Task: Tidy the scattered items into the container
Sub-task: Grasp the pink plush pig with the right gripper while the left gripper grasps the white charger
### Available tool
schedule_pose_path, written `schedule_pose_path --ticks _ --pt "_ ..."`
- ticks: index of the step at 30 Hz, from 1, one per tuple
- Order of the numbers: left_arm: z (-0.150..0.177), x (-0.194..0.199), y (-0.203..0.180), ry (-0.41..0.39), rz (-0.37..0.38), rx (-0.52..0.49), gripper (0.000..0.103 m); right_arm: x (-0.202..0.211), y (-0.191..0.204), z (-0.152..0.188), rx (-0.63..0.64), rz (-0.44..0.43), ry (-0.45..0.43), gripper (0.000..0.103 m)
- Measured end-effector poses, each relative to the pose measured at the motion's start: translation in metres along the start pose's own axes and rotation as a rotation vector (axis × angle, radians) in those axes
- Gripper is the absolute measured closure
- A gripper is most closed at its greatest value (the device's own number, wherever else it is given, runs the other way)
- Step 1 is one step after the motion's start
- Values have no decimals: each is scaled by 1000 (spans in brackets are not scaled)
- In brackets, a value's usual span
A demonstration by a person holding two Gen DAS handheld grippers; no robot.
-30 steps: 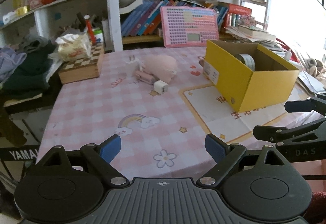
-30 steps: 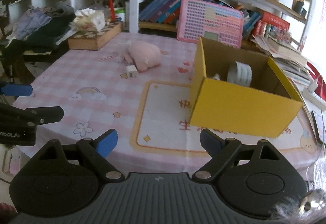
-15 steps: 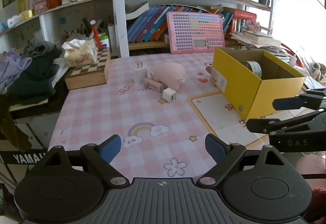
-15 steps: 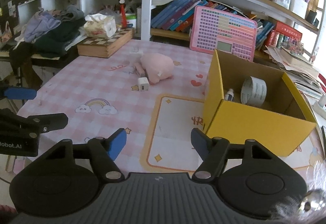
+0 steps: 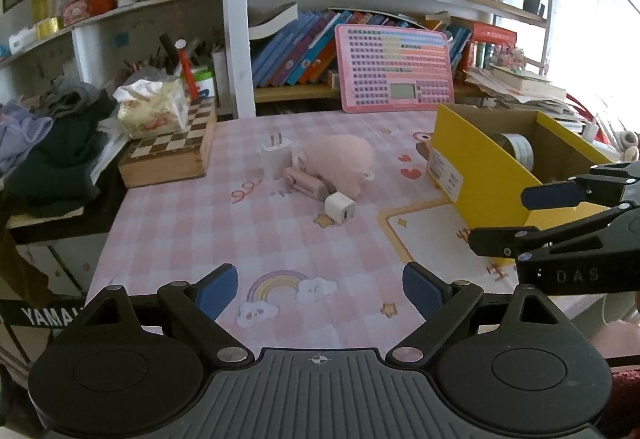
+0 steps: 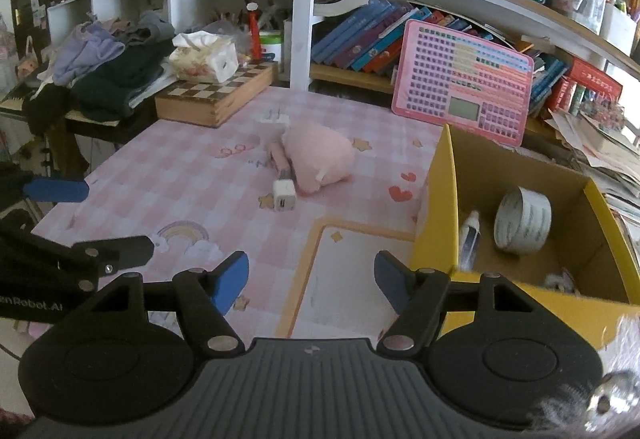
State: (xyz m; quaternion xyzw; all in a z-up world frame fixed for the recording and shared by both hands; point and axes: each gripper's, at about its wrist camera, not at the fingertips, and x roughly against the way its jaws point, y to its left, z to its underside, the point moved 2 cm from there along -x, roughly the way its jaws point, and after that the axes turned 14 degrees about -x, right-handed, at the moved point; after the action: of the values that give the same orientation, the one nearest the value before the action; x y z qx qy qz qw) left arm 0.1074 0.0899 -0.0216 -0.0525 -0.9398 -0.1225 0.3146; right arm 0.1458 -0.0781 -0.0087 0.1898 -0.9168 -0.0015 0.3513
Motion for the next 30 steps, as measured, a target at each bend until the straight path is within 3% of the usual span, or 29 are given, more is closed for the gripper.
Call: schedule_pose_path --ticks 13,20,30 --pt "-26 -57 0 27 -10 38 11 -49 -14 -51 24 -67 40 35" --pt "-39 -90 -1 49 -15 44 12 -85 -22 -83 8 -127 105 35" --pt "-55 -141 -1 82 -32 56 13 -145 -17 -129 125 -172 213 34"
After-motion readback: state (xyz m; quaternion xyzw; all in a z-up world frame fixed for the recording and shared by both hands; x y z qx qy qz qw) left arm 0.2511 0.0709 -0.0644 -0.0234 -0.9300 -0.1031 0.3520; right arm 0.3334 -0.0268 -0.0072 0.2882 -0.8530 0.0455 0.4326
